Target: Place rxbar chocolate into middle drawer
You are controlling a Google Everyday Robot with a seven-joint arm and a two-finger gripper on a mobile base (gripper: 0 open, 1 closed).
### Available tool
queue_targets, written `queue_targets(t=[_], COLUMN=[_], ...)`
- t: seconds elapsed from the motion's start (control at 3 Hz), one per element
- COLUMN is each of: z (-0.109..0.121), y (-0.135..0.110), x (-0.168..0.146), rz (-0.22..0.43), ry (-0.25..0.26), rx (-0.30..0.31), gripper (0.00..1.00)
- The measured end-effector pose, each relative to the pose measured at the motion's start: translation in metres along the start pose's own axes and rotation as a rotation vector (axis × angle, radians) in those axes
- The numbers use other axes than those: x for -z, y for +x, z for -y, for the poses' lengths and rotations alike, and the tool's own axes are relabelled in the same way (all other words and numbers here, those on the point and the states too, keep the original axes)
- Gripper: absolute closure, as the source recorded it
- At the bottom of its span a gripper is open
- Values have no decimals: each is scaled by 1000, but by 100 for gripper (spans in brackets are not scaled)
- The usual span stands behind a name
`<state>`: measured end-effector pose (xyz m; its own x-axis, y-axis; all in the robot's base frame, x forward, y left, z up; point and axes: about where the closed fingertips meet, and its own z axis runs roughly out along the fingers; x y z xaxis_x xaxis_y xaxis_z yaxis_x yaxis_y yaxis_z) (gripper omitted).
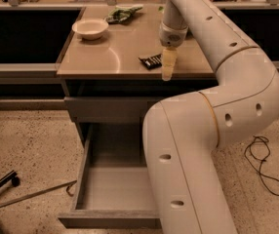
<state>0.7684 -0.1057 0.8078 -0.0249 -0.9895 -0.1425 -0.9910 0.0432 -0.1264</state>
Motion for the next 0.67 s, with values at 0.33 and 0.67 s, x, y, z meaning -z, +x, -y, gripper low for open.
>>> queue_targets(t=[0.33, 0.67], z=[0, -2], y=[-4, -6], x=[0, 2], rz=[-26, -51], ry=[0, -2], rx=[19, 25], gripper=[0, 0])
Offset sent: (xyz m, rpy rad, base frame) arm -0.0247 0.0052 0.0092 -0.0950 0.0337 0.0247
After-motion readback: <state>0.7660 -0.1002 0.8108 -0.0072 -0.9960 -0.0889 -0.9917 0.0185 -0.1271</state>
